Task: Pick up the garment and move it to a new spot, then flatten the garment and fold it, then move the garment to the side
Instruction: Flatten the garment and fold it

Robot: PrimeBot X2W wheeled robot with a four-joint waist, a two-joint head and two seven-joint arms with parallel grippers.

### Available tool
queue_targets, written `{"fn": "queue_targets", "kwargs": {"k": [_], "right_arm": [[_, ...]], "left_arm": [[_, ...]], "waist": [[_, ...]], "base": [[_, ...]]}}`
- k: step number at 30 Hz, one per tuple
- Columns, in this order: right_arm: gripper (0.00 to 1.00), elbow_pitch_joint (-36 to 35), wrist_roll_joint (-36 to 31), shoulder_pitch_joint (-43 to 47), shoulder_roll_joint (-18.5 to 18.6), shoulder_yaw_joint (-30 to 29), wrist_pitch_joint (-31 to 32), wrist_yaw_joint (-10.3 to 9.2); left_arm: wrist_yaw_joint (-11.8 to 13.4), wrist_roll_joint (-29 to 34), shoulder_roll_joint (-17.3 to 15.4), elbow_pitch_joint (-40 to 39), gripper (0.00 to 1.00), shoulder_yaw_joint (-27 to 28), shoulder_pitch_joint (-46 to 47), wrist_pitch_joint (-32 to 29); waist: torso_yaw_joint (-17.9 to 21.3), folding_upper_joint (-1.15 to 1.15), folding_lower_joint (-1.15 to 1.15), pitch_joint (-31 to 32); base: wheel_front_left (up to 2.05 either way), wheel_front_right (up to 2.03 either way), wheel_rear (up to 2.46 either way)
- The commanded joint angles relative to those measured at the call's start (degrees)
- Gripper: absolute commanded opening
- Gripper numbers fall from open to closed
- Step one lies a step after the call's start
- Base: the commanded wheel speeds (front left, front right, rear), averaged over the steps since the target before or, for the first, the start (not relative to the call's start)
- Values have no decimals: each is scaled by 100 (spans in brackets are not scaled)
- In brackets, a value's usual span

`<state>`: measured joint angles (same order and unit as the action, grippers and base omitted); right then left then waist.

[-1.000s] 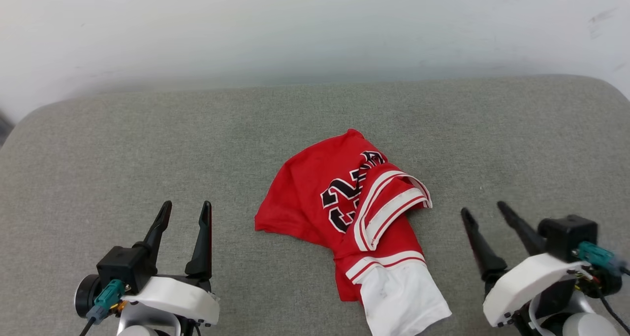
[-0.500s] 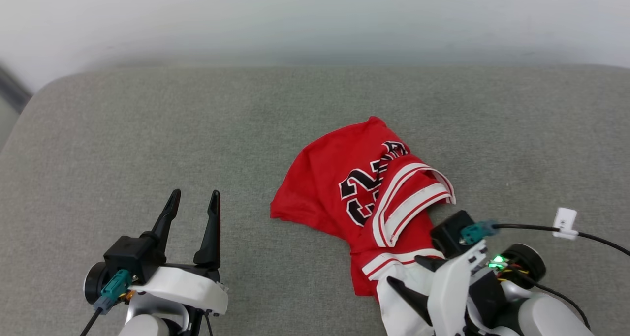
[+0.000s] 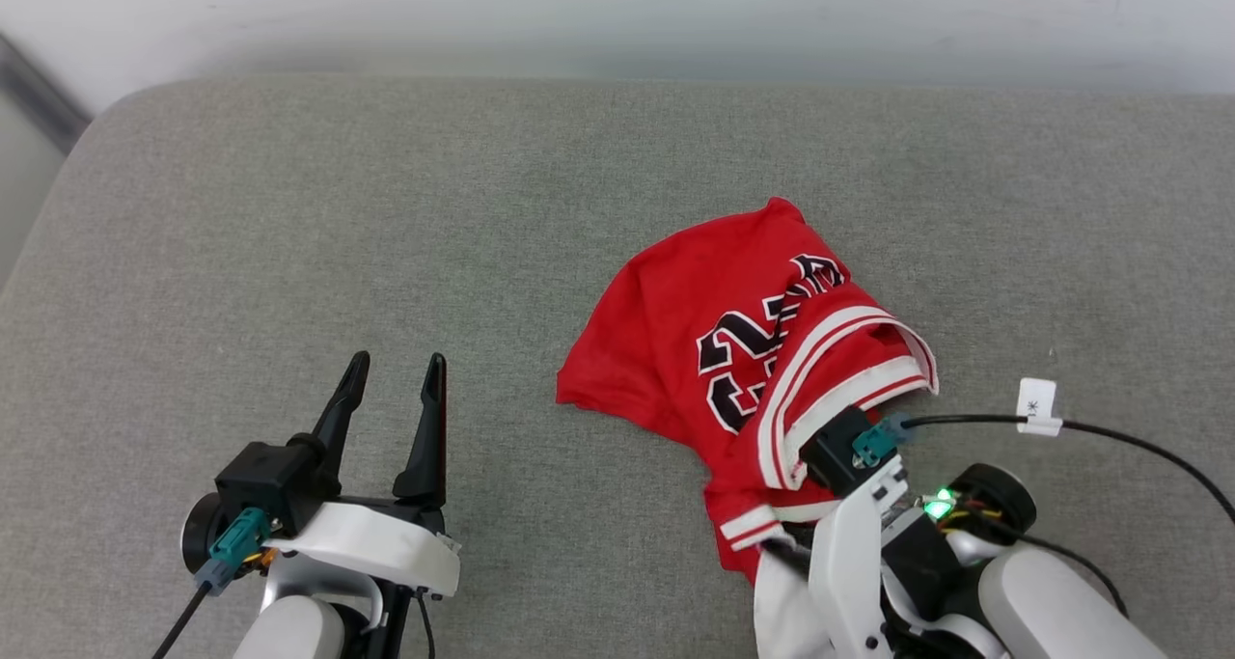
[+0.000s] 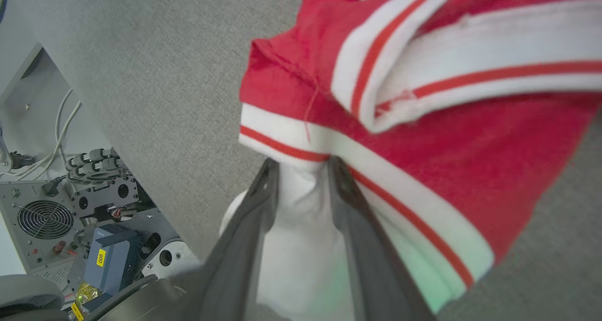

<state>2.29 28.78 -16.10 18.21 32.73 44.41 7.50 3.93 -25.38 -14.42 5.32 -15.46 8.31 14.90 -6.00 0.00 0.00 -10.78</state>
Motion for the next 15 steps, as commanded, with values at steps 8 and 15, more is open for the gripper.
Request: {"fn": "queue_targets", "kwargs": {"k": [8,15], "right_arm": [[0,-413,-157,-180,-89,-505,-440,-3],[0,-607,-286,269,-434,-2004,-855,-3]], "left_arm": [[-108,121,84,19,100,214,-47,41],[-153,188,87,12,100,291,-102,35]], "waist": [[172,0,0,115],[411,0,0,209]], "base": [[0,0,0],[0,0,0]]}}
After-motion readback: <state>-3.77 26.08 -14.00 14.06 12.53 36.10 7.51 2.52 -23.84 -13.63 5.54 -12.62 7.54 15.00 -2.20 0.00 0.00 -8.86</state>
